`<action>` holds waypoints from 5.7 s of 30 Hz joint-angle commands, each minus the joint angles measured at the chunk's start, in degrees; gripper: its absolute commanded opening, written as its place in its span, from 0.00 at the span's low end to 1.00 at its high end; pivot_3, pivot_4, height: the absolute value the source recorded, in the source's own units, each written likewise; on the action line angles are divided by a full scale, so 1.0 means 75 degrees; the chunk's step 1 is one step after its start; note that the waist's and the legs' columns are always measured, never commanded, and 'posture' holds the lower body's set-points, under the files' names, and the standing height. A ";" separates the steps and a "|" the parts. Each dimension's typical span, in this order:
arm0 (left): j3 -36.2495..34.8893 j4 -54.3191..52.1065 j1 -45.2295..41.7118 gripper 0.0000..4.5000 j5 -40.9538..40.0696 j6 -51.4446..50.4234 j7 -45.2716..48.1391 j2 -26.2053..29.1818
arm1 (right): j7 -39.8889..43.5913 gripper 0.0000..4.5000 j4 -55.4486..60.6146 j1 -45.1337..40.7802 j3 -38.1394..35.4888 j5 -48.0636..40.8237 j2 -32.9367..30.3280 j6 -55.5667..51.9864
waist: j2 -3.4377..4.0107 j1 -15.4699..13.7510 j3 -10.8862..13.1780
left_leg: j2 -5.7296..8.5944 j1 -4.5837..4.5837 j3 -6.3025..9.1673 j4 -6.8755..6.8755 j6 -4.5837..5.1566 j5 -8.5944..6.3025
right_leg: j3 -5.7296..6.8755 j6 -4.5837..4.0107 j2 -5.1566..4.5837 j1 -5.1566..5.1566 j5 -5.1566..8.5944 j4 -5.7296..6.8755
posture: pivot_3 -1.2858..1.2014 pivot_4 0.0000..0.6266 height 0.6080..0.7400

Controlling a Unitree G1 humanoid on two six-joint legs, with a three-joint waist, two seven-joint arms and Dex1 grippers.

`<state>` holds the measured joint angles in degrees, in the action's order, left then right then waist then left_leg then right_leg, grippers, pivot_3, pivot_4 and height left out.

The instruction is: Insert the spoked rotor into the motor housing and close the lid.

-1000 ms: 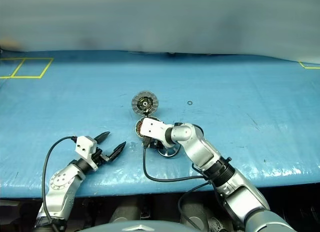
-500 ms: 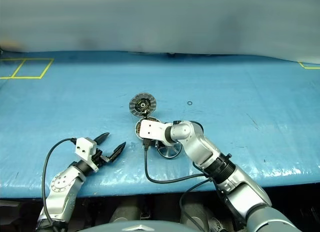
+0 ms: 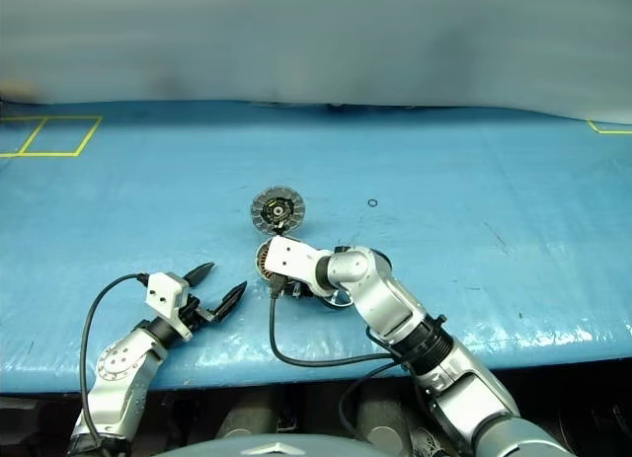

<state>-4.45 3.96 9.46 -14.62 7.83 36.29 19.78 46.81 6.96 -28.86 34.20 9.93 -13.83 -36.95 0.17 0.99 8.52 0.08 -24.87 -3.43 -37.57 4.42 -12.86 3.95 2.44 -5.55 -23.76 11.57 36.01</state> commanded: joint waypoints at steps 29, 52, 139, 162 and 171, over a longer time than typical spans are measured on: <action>-0.0065 -0.0031 0.0112 1.00 -0.0216 -0.0010 0.0478 0.0175 | -0.1074 0.94 0.2112 0.0836 -0.2373 -0.2491 0.1248 -0.1651 | 0.0003 0.0008 0.0002 | -0.0003 -0.0004 0.0001 0.0037 -0.0013 0.0002 | 0.0005 -0.0017 -0.0001 -0.0017 0.0011 -0.0009 | 0.52 0.24 1.00; -0.0071 -0.0006 0.0195 1.00 -0.1011 0.0419 0.2424 0.0473 | -0.0681 0.94 0.1032 0.3365 -0.3955 -0.3593 -0.0578 0.1433 | -0.0003 -0.0057 0.0012 | -0.0010 -0.0011 -0.0002 0.0039 -0.0013 -0.0004 | 0.0011 -0.0019 0.0004 -0.0018 0.0023 -0.0020 | 0.52 0.24 1.00; 0.0007 0.0753 0.0217 1.00 -0.0783 0.1026 0.2196 0.0326 | -0.2529 0.53 -0.8106 -0.1517 -0.4658 -0.1794 0.1003 0.4962 | 0.0017 0.0113 0.0003 | -0.0043 0.0042 -0.0036 0.0025 -0.0009 0.0015 | -0.0016 -0.0041 0.0029 0.0010 0.0004 0.0011 | 0.52 0.24 1.00; 0.0077 0.0960 0.0163 1.00 -0.0731 0.1135 0.2196 0.0337 | -0.2112 0.53 -0.4084 0.0587 -0.3638 -0.1588 0.0537 0.3169 | 0.0025 0.0054 0.0006 | -0.0048 0.0031 -0.0035 0.0040 -0.0029 0.0009 | -0.0009 -0.0053 0.0023 -0.0009 0.0010 0.0007 | 0.52 0.24 1.00; 0.0024 0.0877 0.0212 1.00 -0.0716 0.1162 0.2117 0.0348 | -0.2288 0.14 -0.4242 0.0657 -0.3796 -0.1764 0.0538 0.3006 | 0.0020 0.0051 0.0003 | -0.0049 0.0034 -0.0035 0.0038 -0.0031 0.0010 | -0.0004 -0.0052 0.0024 -0.0005 0.0010 0.0007 | 0.52 0.24 1.00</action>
<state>-3.82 9.89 10.50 -20.38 16.69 52.68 22.27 29.65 -24.32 -25.44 6.16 -2.95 -9.38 -13.07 0.32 1.37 8.55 -0.29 -24.62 -3.69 -37.28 4.18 -12.78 3.93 2.05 -5.36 -23.80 11.64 36.06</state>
